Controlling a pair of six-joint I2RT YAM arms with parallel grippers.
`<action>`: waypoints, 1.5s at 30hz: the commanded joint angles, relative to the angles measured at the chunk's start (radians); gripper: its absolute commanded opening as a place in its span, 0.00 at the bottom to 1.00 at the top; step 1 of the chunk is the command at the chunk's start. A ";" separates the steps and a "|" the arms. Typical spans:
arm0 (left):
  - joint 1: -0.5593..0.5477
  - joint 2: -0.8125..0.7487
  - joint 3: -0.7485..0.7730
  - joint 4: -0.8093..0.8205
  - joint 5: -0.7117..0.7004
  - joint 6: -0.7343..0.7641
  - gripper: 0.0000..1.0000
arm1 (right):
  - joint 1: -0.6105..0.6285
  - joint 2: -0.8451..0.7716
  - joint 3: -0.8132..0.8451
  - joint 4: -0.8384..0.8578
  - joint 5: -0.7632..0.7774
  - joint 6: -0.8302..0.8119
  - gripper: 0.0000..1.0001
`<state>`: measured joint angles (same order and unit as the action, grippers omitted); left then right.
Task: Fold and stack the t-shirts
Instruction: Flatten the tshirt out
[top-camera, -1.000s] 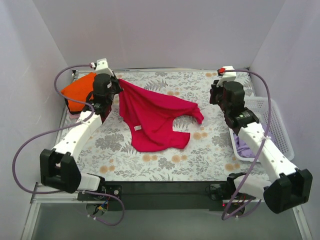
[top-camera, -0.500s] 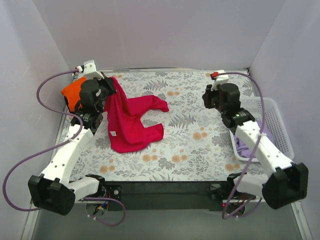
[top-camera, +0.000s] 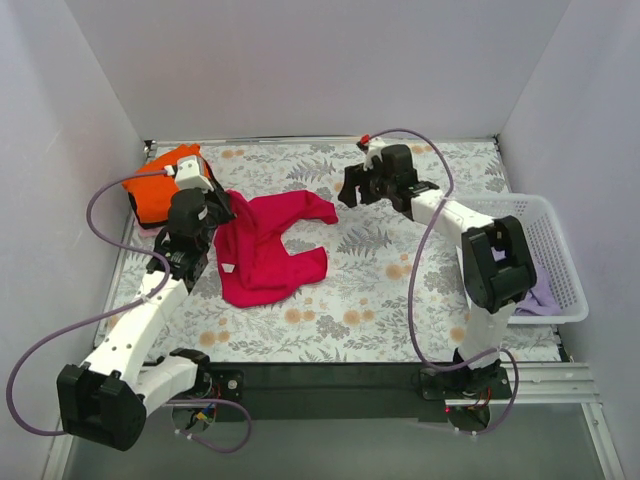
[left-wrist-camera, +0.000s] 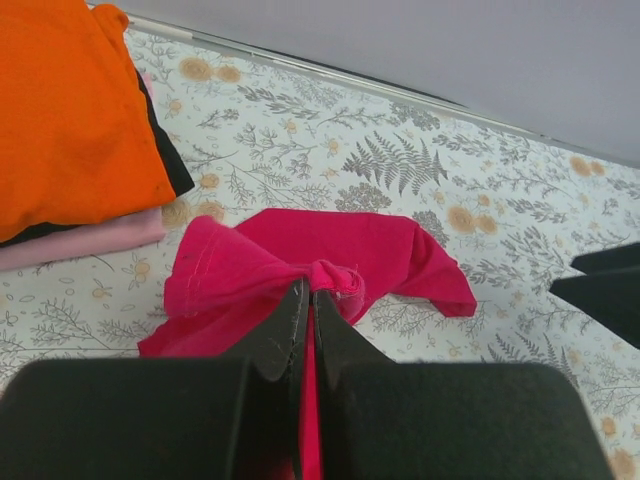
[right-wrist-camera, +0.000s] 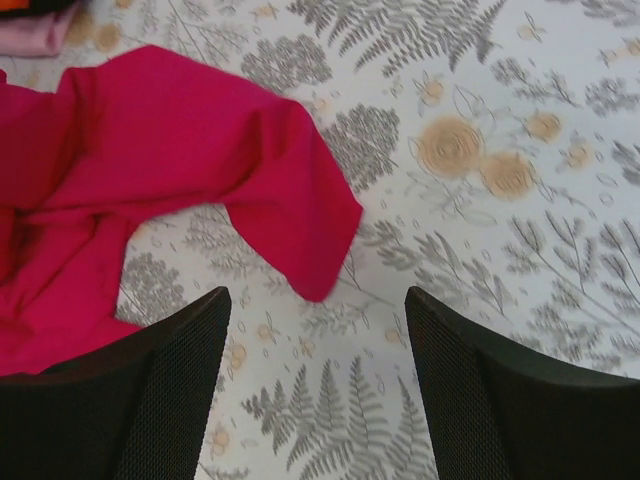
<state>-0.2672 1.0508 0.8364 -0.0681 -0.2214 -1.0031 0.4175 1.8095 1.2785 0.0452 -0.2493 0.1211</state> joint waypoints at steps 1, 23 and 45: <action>0.005 -0.064 -0.022 0.019 0.013 -0.009 0.00 | 0.032 0.075 0.155 0.074 -0.082 0.002 0.64; 0.005 -0.097 -0.046 0.008 0.028 -0.023 0.00 | 0.135 0.494 0.544 -0.140 -0.022 -0.044 0.65; 0.005 -0.129 -0.103 0.019 -0.039 -0.020 0.00 | 0.148 -0.237 -0.316 -0.103 0.223 -0.020 0.01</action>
<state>-0.2672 0.9527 0.7444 -0.0669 -0.2516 -1.0218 0.5598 1.6905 1.0500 -0.1017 -0.1028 0.0811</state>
